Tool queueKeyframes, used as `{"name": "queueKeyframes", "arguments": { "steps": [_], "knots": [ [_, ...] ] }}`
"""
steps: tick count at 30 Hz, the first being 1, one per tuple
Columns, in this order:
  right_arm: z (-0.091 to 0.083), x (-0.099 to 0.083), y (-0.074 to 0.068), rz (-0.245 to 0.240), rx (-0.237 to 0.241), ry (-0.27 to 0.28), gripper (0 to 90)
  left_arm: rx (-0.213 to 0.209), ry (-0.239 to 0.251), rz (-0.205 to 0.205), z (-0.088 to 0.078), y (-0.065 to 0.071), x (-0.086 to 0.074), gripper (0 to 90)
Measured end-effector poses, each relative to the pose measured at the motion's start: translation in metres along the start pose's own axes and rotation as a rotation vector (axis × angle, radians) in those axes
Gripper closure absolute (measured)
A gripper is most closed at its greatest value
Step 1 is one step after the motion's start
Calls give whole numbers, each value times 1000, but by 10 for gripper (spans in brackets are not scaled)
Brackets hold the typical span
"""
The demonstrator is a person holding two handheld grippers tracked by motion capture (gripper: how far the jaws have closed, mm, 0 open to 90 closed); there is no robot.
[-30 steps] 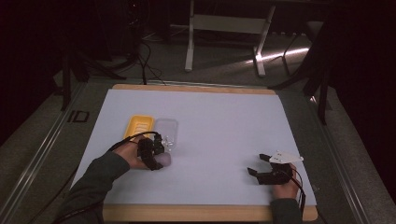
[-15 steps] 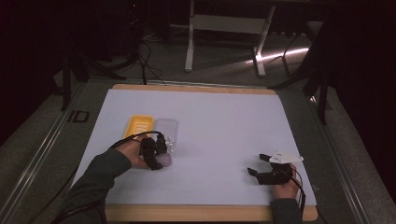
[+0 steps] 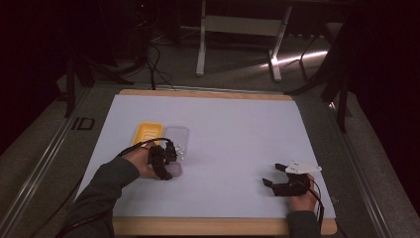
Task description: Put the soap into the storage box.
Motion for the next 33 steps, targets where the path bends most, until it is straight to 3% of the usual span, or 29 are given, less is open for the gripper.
{"name": "queueKeyframes", "arguments": {
  "steps": [11,33],
  "knots": [
    [0,0,0,1,0,0,183,11,-55,25,0,2,3,498],
    [0,0,0,1,-2,1,183,34,-60,20,-8,-2,3,499]
  ]
}}
Point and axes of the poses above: each handheld gripper's, and its own axes: z roughly forward along the jaws, x roughly out of its top, y roughly to its right, the point moved 10 cm from there along z, roughly forward along the jaws, and after that the axes turned 15 degrees about y, right-handed, at the moved point
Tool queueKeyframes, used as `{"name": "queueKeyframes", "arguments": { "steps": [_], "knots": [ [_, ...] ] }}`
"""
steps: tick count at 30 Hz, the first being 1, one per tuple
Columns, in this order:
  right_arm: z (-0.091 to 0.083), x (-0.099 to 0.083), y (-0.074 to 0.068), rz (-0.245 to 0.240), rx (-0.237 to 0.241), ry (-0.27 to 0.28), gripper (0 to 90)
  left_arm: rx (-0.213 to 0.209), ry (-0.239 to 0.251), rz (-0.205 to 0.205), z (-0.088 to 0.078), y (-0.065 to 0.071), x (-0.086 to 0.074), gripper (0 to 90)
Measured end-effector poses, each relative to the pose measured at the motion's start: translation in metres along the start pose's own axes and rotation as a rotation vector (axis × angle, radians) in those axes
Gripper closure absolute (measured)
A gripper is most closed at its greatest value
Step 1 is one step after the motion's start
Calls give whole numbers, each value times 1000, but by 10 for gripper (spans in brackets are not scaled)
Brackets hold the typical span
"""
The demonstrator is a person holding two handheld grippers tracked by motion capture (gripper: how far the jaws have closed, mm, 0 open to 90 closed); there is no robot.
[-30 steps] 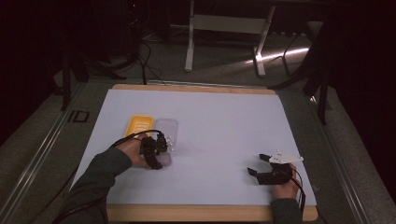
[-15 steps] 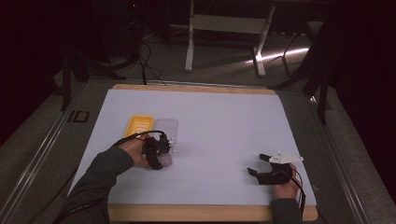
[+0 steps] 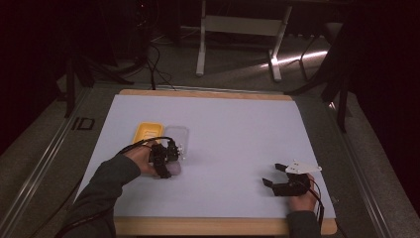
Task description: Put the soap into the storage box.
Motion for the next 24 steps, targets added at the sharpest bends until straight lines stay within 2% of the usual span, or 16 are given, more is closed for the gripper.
{"name": "queueKeyframes", "arguments": {
  "steps": [18,24],
  "knots": [
    [0,0,0,-1,0,2,183,12,21,-7,-11,-5,4,500],
    [0,0,0,-2,0,2,182,17,39,-24,-15,-8,6,500]
  ]
}}
Point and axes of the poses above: each handheld gripper's, and its own axes: z roughly forward along the jaws, x roughly out of its top, y roughly to its right, the point moved 10 cm from there along z, roughly forward along the jaws, and after that the axes turned 15 degrees about y, right-handed, at the moved point
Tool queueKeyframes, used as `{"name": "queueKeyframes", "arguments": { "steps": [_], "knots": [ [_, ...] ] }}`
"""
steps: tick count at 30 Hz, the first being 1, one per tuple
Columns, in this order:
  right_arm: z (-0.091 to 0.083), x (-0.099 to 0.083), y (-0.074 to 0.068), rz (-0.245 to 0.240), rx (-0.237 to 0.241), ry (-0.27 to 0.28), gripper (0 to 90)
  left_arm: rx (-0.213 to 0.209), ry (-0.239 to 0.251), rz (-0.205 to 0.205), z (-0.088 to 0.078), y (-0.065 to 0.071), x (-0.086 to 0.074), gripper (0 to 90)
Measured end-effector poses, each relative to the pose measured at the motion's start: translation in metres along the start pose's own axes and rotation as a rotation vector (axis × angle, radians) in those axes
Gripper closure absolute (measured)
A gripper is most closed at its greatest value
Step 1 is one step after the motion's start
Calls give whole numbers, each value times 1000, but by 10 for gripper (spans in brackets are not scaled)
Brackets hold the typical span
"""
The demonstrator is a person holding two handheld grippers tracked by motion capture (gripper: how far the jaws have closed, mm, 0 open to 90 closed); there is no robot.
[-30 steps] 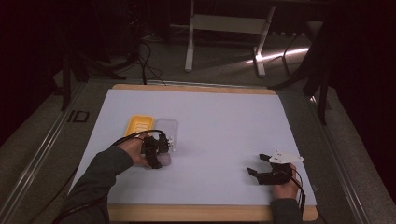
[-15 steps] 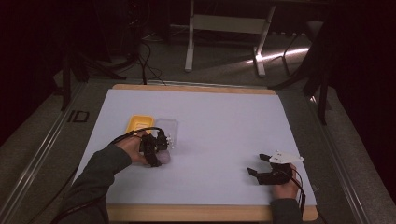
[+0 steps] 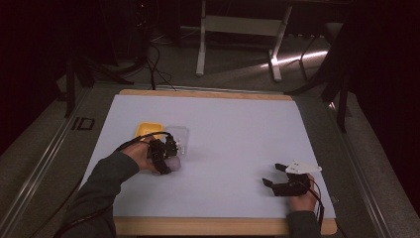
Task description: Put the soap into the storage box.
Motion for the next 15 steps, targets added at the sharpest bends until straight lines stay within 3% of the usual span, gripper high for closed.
{"name": "queueKeyframes", "arguments": {
  "steps": [15],
  "knots": [
    [0,0,0,1,0,-1,183,2,40,-37,-13,-8,3,500]
  ]
}}
Point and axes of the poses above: each handheld gripper's, and its own axes: z roughly forward along the jaws, x roughly out of its top, y roughly to its right, the point moved 10 cm from there along z, roughly forward along the jaws, and after that the axes turned 15 degrees about y, right-handed, at the moved point
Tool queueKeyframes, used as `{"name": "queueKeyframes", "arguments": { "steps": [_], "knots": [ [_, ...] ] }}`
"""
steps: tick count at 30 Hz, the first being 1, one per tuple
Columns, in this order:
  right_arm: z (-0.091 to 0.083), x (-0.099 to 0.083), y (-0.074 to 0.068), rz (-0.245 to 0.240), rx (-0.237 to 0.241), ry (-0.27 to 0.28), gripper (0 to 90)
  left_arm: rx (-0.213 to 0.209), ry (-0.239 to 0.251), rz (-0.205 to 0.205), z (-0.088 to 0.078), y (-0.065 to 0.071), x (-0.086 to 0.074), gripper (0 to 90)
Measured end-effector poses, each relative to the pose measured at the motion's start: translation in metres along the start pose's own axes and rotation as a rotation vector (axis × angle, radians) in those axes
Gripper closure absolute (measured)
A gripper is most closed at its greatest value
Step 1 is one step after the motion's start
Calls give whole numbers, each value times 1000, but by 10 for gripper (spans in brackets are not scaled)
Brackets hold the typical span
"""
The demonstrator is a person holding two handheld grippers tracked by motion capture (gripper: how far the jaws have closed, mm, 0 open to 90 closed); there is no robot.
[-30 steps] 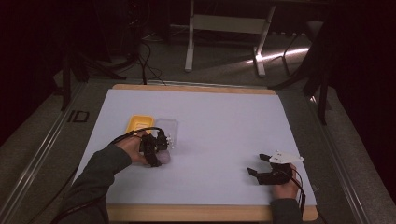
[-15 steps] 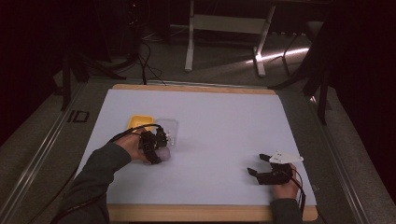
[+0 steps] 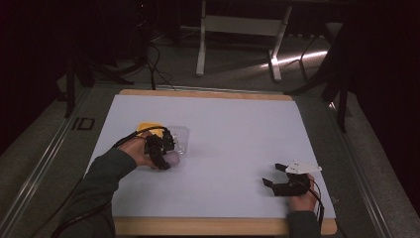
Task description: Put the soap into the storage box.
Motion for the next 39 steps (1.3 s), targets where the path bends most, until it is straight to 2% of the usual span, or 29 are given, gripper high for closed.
{"name": "queueKeyframes", "arguments": {
  "steps": [5,15,17,23,28,34,39],
  "knots": [
    [0,0,0,1,0,0,182,10,18,-22,-3,-5,0,500],
    [0,0,0,0,0,-1,183,11,49,-99,-10,-14,-3,499],
    [0,0,0,0,0,0,183,8,58,-125,-12,-15,-3,500],
    [0,0,0,0,0,-1,182,25,35,-163,-16,-21,-6,499],
    [0,0,0,0,0,-1,183,30,53,-225,-19,-27,-8,499],
    [0,0,0,-4,0,-1,183,60,50,-248,-22,-33,-11,500],
    [0,0,0,-3,0,-2,183,93,44,-293,-23,-38,-14,499]
  ]
}}
Point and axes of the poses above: each handheld gripper's, and its own axes: z roughly forward along the jaws, x roughly out of its top, y roughly to its right, the point moved 10 cm from there along z, roughly forward along the jaws, and after that the axes turned 15 degrees about y, right-handed, at the moved point
